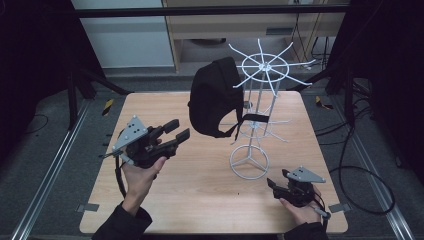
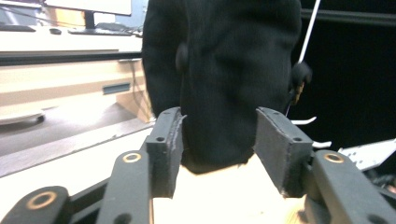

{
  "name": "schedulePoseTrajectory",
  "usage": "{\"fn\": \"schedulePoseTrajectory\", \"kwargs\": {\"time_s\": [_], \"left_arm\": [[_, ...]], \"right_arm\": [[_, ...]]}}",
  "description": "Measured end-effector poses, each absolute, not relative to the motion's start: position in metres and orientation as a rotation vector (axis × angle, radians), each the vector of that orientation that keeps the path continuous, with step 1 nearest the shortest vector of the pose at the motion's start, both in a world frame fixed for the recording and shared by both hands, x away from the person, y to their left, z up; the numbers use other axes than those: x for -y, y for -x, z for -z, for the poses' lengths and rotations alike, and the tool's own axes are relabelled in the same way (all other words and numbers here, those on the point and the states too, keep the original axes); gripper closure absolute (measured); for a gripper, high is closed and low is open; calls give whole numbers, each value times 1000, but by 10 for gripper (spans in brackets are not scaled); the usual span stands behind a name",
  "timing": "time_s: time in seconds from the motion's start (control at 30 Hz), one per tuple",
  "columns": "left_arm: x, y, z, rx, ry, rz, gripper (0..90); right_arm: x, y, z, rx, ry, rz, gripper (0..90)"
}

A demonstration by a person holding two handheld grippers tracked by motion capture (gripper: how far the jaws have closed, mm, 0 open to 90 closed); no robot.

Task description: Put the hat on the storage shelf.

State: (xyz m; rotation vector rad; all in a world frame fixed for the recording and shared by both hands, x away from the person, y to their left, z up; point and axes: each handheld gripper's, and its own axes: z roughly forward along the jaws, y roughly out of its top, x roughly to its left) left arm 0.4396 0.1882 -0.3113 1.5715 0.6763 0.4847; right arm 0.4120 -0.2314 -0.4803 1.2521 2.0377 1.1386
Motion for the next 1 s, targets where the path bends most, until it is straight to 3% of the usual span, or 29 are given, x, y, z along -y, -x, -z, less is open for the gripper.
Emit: {"fn": "schedulePoseTrajectory", "kwargs": {"time_s": [0.5,0.67,1.0], "left_arm": [[-242,-426,384,-920,-1658,-505,345],[-264,-427,417,-1034,-1702,-503,318],[-289,-427,448,-1152,-1710,-525,246]], "right_arm": [[235,-412,482,-2011,-1260,-1129,298],[238,-411,482,-1984,-1272,-1120,252],[244,-412,485,-1940,-1313,-1100,176]]}}
